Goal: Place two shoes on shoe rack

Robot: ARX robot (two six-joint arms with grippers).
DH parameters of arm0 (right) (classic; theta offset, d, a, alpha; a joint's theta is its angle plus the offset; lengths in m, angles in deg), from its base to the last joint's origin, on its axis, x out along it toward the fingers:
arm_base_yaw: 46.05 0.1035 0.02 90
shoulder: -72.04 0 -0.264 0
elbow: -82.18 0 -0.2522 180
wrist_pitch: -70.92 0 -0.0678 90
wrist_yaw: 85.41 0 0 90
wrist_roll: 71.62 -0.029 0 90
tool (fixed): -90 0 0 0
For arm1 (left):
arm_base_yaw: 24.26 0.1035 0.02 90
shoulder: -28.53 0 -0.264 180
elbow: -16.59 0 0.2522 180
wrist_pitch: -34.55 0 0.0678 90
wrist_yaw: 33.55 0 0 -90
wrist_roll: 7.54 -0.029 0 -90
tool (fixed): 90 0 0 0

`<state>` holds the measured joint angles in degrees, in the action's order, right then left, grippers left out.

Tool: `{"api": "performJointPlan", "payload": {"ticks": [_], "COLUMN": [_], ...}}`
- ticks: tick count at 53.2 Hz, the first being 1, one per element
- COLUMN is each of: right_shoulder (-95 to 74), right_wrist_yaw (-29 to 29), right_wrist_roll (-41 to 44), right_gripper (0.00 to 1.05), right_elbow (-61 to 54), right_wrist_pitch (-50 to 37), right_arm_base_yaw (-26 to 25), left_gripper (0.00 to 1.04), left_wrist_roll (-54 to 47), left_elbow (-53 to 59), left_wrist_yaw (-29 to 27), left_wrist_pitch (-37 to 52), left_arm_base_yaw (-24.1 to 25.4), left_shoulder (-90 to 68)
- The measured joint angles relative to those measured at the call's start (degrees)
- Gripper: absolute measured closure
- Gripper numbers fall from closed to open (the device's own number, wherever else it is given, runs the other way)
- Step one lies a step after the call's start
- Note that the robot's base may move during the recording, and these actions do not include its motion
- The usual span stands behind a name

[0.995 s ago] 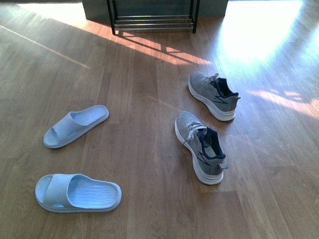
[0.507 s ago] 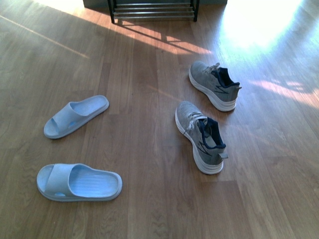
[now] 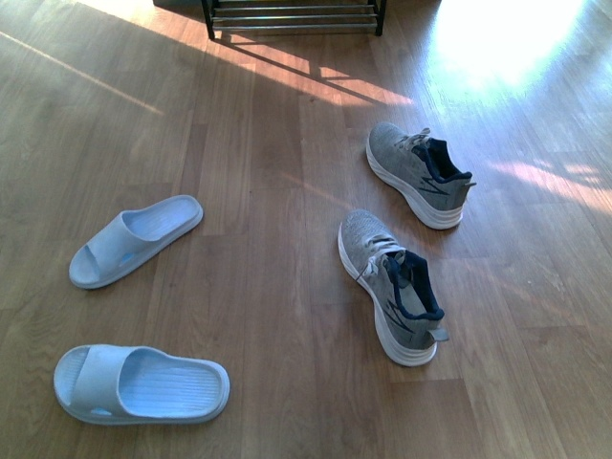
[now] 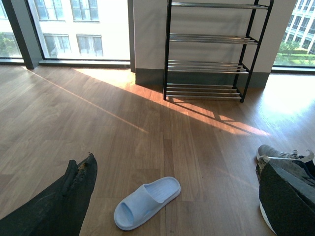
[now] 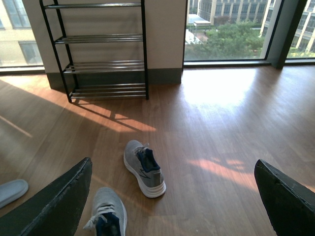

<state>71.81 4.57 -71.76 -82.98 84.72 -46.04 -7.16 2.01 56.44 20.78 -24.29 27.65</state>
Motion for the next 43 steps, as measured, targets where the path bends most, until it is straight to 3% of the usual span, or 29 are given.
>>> {"api": "performJointPlan", "payload": {"ticks": [43], "right_shoulder": [-0.02], "right_wrist_yaw": [0.00], "right_wrist_roll": [0.00], "right_gripper": [0.09], "right_elbow": [0.00], "right_wrist_pitch": [0.00], "right_arm_base_yaw": [0.00], "left_gripper": [0.09], "left_wrist_roll": [0.00], "left_elbow": [0.00], "left_wrist_yaw": [0.02], "left_wrist_pitch": [0.00], "left_arm_base_yaw": [0.00], "left_shoulder": [0.00]}}
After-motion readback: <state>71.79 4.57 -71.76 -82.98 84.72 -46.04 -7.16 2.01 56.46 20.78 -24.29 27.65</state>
